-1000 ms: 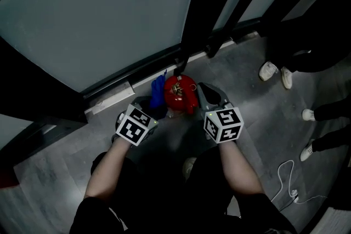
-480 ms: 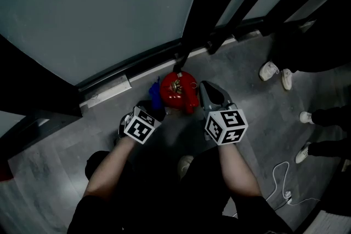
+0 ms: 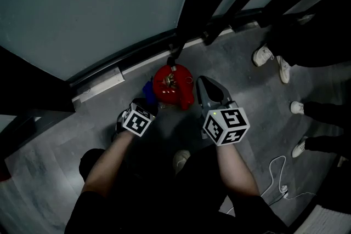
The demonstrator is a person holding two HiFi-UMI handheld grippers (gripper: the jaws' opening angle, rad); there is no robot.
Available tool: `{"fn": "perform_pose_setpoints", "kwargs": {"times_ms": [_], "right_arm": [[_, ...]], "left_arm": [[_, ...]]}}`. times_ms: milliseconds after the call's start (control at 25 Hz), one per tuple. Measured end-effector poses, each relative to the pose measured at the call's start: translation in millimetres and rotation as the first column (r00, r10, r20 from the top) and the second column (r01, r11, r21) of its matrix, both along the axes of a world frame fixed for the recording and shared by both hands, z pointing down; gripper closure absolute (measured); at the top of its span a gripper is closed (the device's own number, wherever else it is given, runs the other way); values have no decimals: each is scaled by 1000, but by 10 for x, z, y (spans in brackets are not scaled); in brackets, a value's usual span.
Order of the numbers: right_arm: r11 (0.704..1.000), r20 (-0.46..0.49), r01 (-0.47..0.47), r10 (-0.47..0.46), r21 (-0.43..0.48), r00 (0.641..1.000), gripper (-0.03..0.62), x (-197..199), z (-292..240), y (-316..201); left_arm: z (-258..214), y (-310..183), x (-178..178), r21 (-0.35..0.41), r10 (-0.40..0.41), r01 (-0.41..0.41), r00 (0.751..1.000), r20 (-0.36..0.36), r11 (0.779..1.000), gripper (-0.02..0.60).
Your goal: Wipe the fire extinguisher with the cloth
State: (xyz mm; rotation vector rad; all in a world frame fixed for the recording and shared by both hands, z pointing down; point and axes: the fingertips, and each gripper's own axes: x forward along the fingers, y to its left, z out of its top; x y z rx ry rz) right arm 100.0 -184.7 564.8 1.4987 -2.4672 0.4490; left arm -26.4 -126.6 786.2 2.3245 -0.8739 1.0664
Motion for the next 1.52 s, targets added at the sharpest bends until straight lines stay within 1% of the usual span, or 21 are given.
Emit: {"fn": "perform_pose_setpoints", "kwargs": {"times_ms": [120, 240, 320, 400, 480, 600, 800, 840, 920, 960, 1000, 1200, 1240, 1320, 1400, 1480, 1520], "right_arm": [[1000, 2, 8, -8, -1, 1000, 585, -33, -12, 36], [1000, -3, 1, -1, -8, 1000, 585, -22, -11, 79], [1000, -33, -2, 2, -22, 999, 585, -12, 24, 115], [999, -49, 3, -5, -39, 999, 585, -28, 53, 154], [999, -46, 4, -5, -39, 999, 585, -29, 32, 189], [1000, -55, -4, 3, -31, 998, 585, 29, -3, 234], [998, -76, -37, 34, -41, 996, 585, 193, 19, 273], [998, -84, -41, 37, -42, 996, 585, 220, 25, 280], [998, -96, -47, 42, -45, 994, 585, 273, 39, 287], [998, -100, -51, 46, -48, 994, 583, 300, 50, 283], [997, -104, -56, 50, -53, 993, 583, 328, 68, 276], [995, -138, -63, 53, -74, 989, 585, 423, 182, 253], [995, -140, -67, 55, -78, 989, 585, 438, 203, 242], [993, -141, -77, 63, -94, 988, 585, 462, 247, 206], [990, -136, -89, 74, -111, 988, 585, 468, 273, 152], [988, -112, -104, 91, -115, 990, 585, 462, 250, 81], [988, -98, -110, 99, -110, 990, 585, 451, 225, 47]], "left_arm": [[193, -9, 16, -7, -10, 10, 1000, -6, 1000, 483], [413, 10, -9, -41, -17, 18, 1000, 20, 999, 485], [536, 22, -7, -65, -23, 25, 999, 30, 998, 483], [647, 37, -10, -86, -27, 30, 999, 33, 996, 483], [731, 50, -4, -109, -31, 35, 999, 31, 993, 483], [962, 80, -73, -153, -47, 57, 997, 65, 987, 483], [1241, 107, -90, -214, -75, 88, 995, 66, 973, 485], [1284, 124, -77, -232, -83, 94, 995, 57, 968, 483], [1348, 189, 34, -293, -105, 98, 994, -9, 951, 483], [1378, 204, 93, -314, -116, 97, 992, -42, 944, 483], [1417, 203, 125, -326, -125, 99, 990, -59, 940, 483], [1582, 200, 177, -356, -162, 120, 983, -89, 927, 483], [1590, 207, 167, -356, -168, 127, 982, -88, 926, 483], [1538, 187, 97, -329, -184, 151, 980, -73, 932, 485], [1355, 101, -27, -280, -221, 195, 973, -66, 940, 485], [1093, -51, -240, -216, -275, 257, 960, -53, 942, 485], [932, -132, -340, -183, -297, 282, 953, -59, 942, 485]]}}
